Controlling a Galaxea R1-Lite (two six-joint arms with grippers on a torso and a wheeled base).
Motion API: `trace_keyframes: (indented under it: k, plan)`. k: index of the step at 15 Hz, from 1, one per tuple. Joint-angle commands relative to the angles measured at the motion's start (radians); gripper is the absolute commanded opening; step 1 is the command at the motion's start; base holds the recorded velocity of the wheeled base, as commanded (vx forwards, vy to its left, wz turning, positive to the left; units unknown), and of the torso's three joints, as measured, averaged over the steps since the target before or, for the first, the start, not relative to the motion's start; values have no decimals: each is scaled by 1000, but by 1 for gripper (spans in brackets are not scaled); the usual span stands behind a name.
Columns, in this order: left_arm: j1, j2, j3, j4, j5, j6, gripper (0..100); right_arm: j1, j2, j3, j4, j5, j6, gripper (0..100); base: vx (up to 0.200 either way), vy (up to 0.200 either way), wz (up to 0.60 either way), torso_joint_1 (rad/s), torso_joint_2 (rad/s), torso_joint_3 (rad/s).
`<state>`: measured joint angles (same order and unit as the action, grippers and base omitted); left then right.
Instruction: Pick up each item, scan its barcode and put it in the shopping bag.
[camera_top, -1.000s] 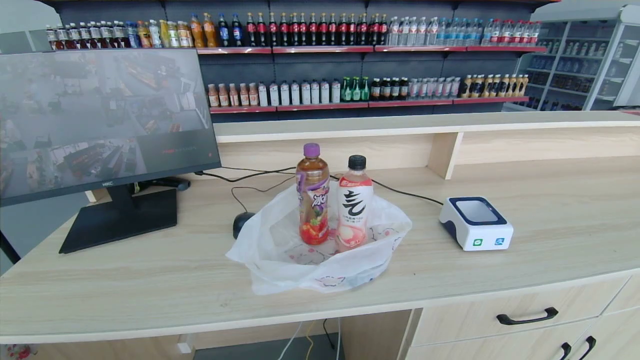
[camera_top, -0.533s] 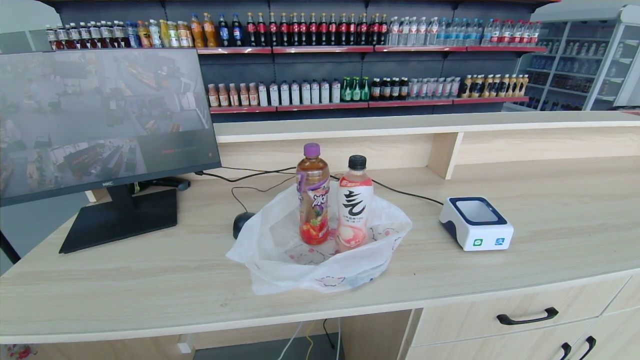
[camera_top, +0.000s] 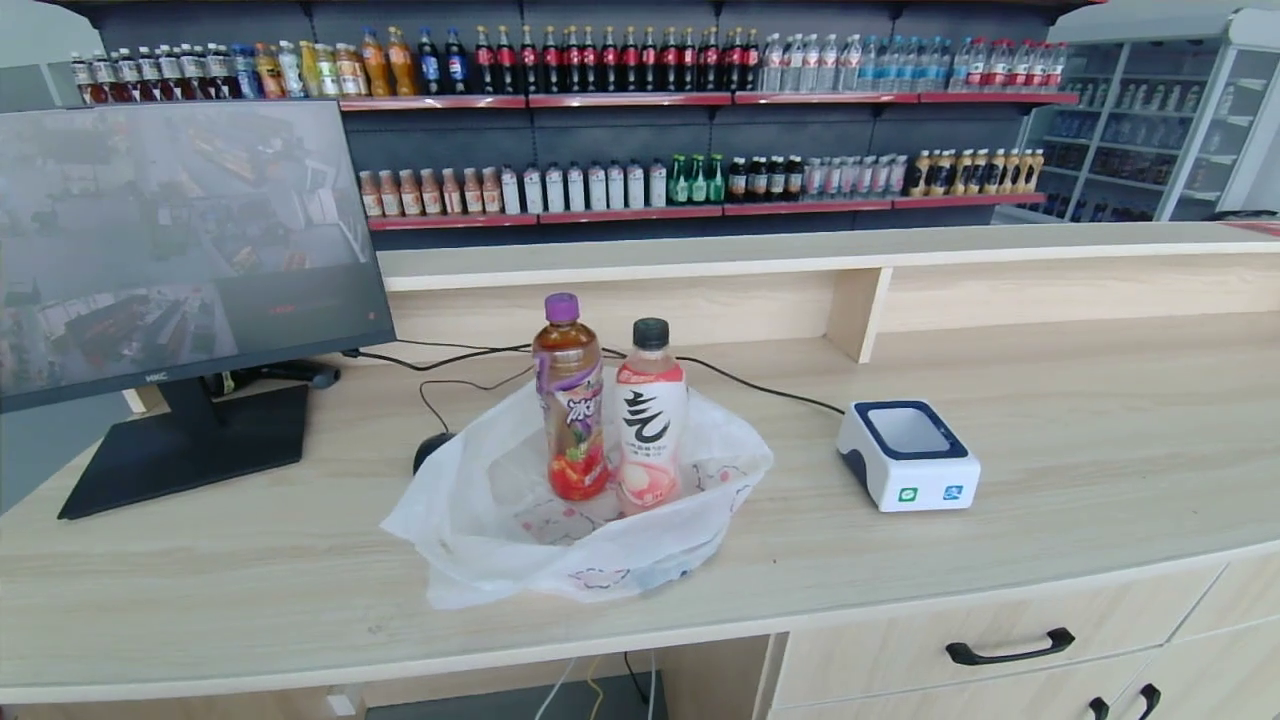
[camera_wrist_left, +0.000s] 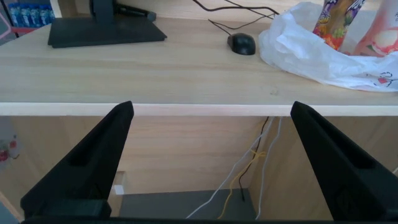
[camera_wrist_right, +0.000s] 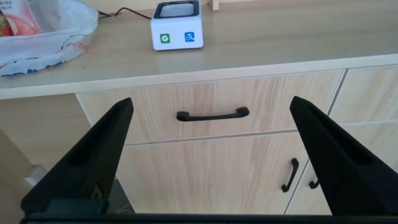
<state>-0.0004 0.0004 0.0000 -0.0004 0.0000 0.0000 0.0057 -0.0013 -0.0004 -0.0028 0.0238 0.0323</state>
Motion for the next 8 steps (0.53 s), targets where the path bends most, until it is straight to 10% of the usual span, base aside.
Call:
trace_keyframes:
  k: [1,8]
  plan:
    - [0,0,0,0,2,0,100,0,1,0,0,1,0,100,0,-200,0,-12,-7,2]
    - [0,0,0,0,2,-3,100,-1,1,0,0,1,0,100,0,-200,0,2,4,2]
